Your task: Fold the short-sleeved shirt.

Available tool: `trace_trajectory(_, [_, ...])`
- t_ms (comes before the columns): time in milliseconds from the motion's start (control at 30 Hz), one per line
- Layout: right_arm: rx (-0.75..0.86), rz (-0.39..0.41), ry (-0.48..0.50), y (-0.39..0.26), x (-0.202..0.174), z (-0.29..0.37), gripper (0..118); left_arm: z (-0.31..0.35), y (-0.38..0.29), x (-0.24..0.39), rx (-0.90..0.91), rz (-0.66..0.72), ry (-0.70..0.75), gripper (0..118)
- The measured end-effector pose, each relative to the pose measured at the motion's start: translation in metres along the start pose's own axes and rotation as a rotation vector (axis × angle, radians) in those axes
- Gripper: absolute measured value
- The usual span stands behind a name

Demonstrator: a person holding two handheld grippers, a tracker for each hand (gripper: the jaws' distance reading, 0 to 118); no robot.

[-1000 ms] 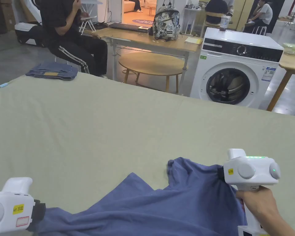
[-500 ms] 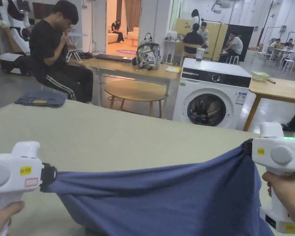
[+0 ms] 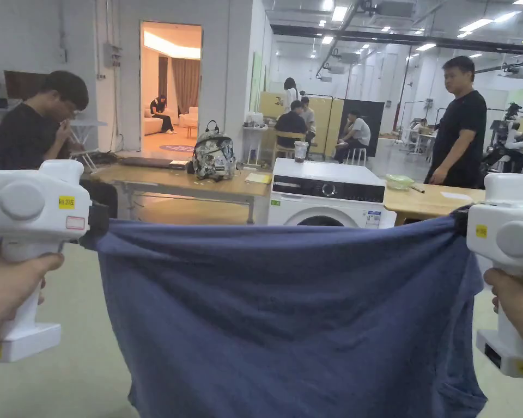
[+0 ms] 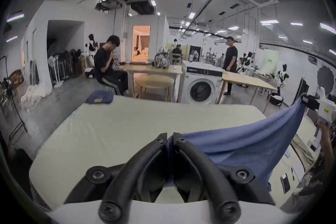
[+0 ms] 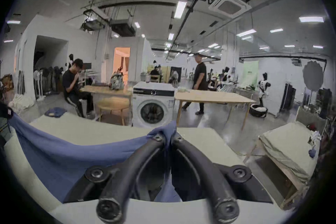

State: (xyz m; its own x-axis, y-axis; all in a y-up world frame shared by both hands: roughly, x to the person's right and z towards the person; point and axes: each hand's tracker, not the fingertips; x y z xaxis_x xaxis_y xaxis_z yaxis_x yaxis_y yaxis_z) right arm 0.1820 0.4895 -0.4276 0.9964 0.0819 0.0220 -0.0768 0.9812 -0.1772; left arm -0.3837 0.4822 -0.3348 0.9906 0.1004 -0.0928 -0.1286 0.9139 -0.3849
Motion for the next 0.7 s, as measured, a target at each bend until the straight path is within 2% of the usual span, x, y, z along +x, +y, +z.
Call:
trace_trajectory(267, [0.088,-0.008,-0.052,0.046,0.003,-0.006,3,-0.014,0.069,0.011,0.076,-0.008,0.009,0])
trace_trajectory(467, [0.091,0.023,-0.081,0.072,-0.009,-0.027,3,-0.032,0.111,0.011,0.102,-0.031,0.033,0])
trace_trajectory(700, [0.131,0.041,-0.115,0.093,-0.017,-0.049,3,-0.042,0.135,0.018,0.135,-0.07,0.054,0])
